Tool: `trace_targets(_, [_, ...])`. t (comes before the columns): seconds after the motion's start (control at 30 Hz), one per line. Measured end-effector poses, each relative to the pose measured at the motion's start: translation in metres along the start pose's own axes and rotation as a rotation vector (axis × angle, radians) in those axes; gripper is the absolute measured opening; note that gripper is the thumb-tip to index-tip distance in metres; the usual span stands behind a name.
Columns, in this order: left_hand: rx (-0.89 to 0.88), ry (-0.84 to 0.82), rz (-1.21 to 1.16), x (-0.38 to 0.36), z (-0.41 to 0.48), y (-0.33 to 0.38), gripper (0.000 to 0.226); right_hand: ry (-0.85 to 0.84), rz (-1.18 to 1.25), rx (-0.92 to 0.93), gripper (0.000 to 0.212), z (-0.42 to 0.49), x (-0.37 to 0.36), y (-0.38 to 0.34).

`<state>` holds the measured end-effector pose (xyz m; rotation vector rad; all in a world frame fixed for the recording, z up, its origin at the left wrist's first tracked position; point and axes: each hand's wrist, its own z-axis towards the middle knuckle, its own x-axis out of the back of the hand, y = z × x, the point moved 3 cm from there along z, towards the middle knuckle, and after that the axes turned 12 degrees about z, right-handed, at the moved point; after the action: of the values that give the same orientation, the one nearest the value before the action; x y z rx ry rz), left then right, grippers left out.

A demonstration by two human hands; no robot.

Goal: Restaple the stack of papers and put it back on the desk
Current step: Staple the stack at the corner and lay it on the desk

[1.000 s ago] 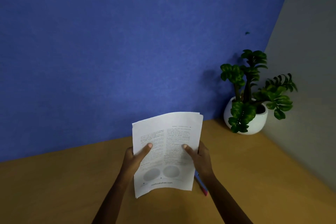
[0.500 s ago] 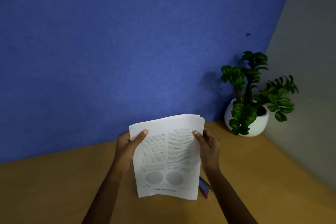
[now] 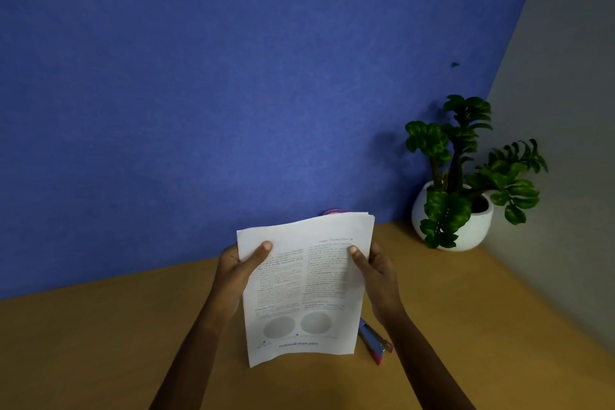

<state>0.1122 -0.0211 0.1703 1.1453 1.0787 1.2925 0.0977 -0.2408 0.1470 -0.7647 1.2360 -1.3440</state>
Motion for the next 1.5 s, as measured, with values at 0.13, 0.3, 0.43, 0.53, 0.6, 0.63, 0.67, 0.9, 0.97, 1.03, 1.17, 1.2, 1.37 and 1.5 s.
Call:
trace_targets(0.13, [0.059, -0.005, 0.057, -0.002, 0.001, -0.003, 0.013, -0.034, 0.001, -0.055, 0.014, -0.002, -0.002, 0.002])
trace_targets(0.3, [0.044, 0.027, 0.079, -0.005, -0.001, -0.005, 0.019, -0.032, -0.013, -0.075, 0.014, -0.002, -0.003, 0.003])
trace_targets(0.43, [0.066, 0.029, 0.087, -0.006, 0.000, -0.009, 0.020, -0.018, -0.024, -0.052, 0.013, -0.001, -0.002, 0.004])
trace_targets(0.53, [0.077, 0.022, 0.103, -0.005, 0.000, -0.014, 0.020, -0.033, -0.055, -0.034, 0.018, -0.002, -0.001, 0.007])
trace_targets(0.6, [0.071, 0.023, 0.109, -0.005, 0.001, -0.016, 0.019, -0.043, -0.094, -0.034, 0.018, -0.002, 0.001, 0.013])
trace_targets(0.63, [0.066, 0.031, 0.104, -0.005, 0.002, -0.017, 0.019, -0.045, -0.131, -0.038, 0.017, -0.002, 0.003, 0.016])
trace_targets(0.67, [0.061, 0.041, 0.097, -0.005, 0.003, -0.017, 0.018, -0.045, -0.179, -0.043, 0.017, -0.001, 0.006, 0.020])
trace_targets(0.9, [0.114, 0.110, 0.041, 0.003, 0.010, -0.017, 0.013, -0.162, -0.980, -0.416, 0.050, -0.016, 0.051, 0.076])
trace_targets(0.97, [0.128, 0.103, 0.022, 0.004, 0.010, -0.017, 0.017, -0.234, -1.129, -0.564, 0.059, -0.029, 0.061, 0.093])
trace_targets(1.03, [0.126, 0.099, -0.001, 0.005, 0.010, -0.016, 0.014, -0.273, -1.209, -0.599, 0.058, -0.039, 0.067, 0.103])
trace_targets(1.17, [0.133, 0.095, -0.007, 0.004, 0.010, -0.013, 0.012, -0.254, -1.313, -0.473, 0.044, -0.044, 0.067, 0.108])
trace_targets(1.2, [0.137, 0.094, -0.005, 0.004, 0.010, -0.012, 0.011, -0.255, -1.317, -0.466, 0.041, -0.044, 0.067, 0.109])
trace_targets(1.37, [0.146, 0.104, -0.013, 0.005, 0.012, -0.004, 0.009, -0.149, -0.863, -0.666, 0.018, -0.037, 0.071, 0.097])
trace_targets(1.5, [0.151, 0.070, -0.022, 0.006, 0.010, 0.001, 0.008, 0.098, 0.027, -0.855, 0.016, -0.041, 0.068, 0.085])
